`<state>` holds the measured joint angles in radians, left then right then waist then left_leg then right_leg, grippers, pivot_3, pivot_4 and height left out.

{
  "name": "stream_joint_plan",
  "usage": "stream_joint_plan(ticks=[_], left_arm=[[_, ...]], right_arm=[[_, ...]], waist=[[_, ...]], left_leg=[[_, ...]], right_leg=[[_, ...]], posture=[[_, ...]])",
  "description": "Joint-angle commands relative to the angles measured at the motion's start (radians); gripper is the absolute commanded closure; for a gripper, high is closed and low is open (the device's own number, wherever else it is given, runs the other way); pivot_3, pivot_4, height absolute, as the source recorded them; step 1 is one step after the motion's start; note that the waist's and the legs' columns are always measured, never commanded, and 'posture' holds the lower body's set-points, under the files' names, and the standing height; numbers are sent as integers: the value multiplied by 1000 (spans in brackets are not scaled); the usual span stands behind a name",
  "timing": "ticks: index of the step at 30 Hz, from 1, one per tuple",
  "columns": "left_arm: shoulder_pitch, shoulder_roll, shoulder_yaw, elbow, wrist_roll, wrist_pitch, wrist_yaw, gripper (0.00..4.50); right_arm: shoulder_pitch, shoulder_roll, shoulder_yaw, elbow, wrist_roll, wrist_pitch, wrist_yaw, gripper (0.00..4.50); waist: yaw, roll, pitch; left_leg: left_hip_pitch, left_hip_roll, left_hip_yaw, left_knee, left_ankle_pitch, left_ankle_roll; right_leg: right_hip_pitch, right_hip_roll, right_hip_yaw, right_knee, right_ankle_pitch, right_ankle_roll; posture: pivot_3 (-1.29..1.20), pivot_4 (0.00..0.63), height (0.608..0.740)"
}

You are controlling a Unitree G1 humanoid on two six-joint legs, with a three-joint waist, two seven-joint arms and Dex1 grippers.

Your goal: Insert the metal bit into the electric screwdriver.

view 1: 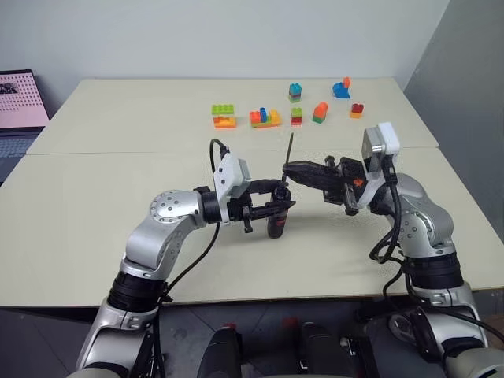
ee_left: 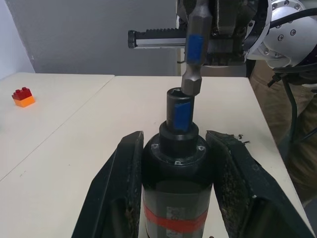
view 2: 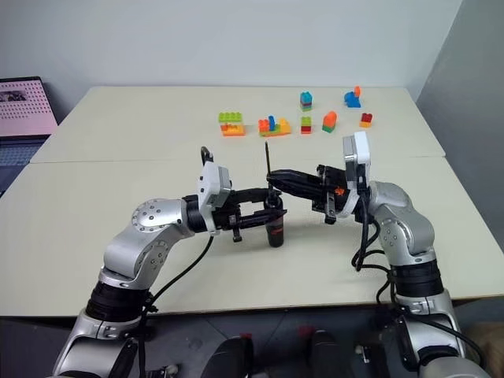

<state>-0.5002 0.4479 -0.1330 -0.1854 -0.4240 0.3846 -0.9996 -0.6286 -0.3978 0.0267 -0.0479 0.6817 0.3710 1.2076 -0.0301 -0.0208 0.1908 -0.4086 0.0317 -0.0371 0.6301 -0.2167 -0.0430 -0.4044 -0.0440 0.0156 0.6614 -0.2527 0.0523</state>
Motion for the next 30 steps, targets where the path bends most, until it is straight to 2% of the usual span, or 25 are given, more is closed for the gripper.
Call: stream_joint_plan(ticks=[1,11,30], left_arm=[[6,14,-10,-5,-6,11,-16,2887],[4,21,-10,0,-6,13,-24,2888],[0,21,-10,16,-2,10,-27,2888]], right_arm=[[-40,-27,36,51,-37,7,57,4500],[-135,-31,11,109,-17,18,100,4500],[-155,-53,8,128,-32,21,135,4500]], waist=[[0,0,0],[0,0,0],[0,0,0]], left_leg=[[0,0,0,0,0,0],[1,0,0,0,0,0],[1,0,0,0,0,0]], right_leg=[[0,0,0,0,0,0],[0,0,0,0,0,-1],[0,0,0,0,0,0]], posture=[[0,150,740],[0,150,740],[0,150,740]])
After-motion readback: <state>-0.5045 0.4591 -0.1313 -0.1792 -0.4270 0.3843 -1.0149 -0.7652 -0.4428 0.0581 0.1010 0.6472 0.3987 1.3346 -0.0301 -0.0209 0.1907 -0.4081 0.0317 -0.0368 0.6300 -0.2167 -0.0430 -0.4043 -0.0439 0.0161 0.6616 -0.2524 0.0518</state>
